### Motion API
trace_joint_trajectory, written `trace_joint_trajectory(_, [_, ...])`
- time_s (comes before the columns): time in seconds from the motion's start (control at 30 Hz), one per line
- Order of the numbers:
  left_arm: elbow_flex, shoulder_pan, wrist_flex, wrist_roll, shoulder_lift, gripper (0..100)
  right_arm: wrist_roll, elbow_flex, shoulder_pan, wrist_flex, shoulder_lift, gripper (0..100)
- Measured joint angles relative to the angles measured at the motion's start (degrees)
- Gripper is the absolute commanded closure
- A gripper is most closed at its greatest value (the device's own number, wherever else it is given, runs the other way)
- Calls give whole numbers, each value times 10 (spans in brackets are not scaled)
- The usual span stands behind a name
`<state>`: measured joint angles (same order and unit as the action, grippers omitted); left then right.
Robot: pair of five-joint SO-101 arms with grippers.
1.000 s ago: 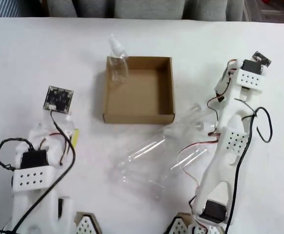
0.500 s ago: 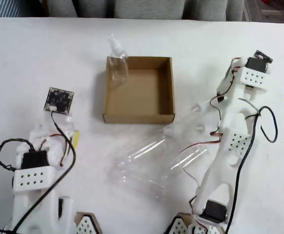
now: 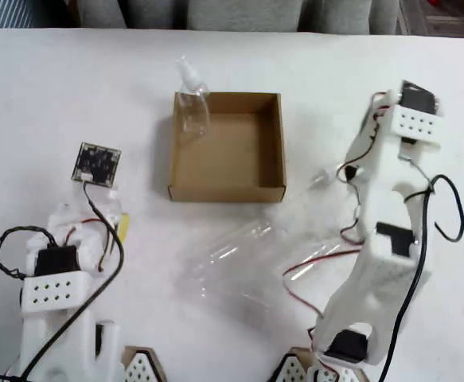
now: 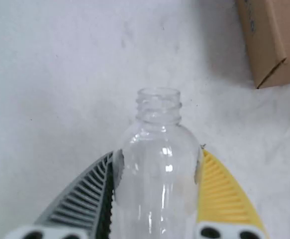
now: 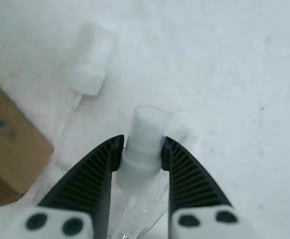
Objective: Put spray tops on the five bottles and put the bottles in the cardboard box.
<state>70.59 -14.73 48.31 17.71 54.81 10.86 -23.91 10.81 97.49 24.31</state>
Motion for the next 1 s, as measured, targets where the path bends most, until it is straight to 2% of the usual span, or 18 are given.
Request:
trace_joint_trajectory(0.2, [0,0,0,0,15,964,-3,76,-70,0,-148,981])
trace_joint_trajectory(0.37, [21,0,18,0,99,962,-4,161,-133,-38,-257,981])
trace_joint_trajectory(0.63, [112,31,38,0,333,962,-4,326,-188,-189,-400,981])
trace_joint_trajectory(0.77, [133,41,76,-52,457,962,-4,387,-206,-272,-486,981])
trace_joint_trajectory(0.87, [136,42,77,-102,490,962,-4,426,-236,-338,-544,981])
trace_joint_trajectory(1.0, [136,45,77,-116,490,962,-4,476,-283,-453,-599,981])
